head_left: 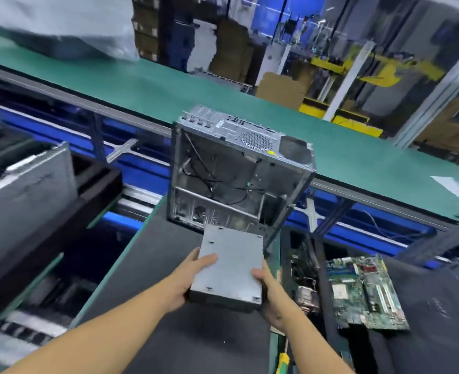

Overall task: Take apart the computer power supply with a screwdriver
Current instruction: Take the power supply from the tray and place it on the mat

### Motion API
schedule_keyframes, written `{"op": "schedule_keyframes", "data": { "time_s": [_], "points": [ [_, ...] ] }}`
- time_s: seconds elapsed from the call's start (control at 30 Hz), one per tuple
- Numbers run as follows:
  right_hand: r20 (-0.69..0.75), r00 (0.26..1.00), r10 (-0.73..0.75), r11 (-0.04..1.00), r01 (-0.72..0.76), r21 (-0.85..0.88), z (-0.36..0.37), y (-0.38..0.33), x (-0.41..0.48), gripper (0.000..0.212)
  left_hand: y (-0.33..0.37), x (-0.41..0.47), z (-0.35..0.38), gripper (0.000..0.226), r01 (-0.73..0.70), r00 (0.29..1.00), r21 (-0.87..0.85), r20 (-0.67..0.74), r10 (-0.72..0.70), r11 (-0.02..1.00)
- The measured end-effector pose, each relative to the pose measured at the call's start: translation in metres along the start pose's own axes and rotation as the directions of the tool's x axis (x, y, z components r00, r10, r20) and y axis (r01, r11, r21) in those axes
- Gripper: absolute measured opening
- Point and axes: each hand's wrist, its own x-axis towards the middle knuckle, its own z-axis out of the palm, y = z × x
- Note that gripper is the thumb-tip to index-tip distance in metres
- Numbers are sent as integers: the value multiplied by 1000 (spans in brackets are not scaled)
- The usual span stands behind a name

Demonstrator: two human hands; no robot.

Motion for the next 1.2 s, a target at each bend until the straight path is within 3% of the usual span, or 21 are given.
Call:
{"op": "schedule_keyframes", "data": {
  "time_s": [0.1, 0.2, 0.4, 0.47, 0.57, 0.63, 0.83, 0.9, 1.0, 1.2],
  "points": [
    [20, 997, 79, 997, -79, -6, 29, 8, 16, 69, 17, -9, -34, 106, -39, 997, 186, -55, 50, 982],
    [-22, 994, 110, 991, -111, -77, 53, 20, 29, 71, 26, -15, -62, 112, -40, 998, 323, -32, 53, 945],
    [-95, 984, 150, 979, -162, -127, 86, 43, 37, 57, 9, -14, -100, 100, 70, 997, 269, -46, -60, 961],
    [-134, 976, 169, 975, -186, -121, 93, 47, 35, 53, 2, -13, -102, 86, 76, 997, 263, -46, -66, 962],
    [-154, 969, 193, 968, -214, -133, 99, 51, 33, 45, -8, -11, -103, 72, 83, 990, 314, -137, -42, 946],
    [-173, 958, 228, 957, -253, -140, 103, 54, 31, 45, -16, -12, -105, 70, 97, 975, 462, -222, 9, 881],
    [-233, 945, 231, 941, -278, -194, 112, 64, 39, 52, -23, -14, -112, 70, 180, 966, 755, -258, 33, 630],
    [-284, 936, 206, 914, -288, -285, 113, 67, 42, 62, -19, -11, -115, 61, 136, 980, 696, -198, 6, 705],
    [-335, 925, 178, 897, -293, -331, 115, 73, 46, 67, -16, -15, -113, 26, 74, 993, 514, -116, -16, 855],
    [-297, 923, 243, 846, -352, -401, 105, 75, 39, 53, -30, -26, -118, 30, 85, 989, 405, -148, -26, 910]
  ]
}}
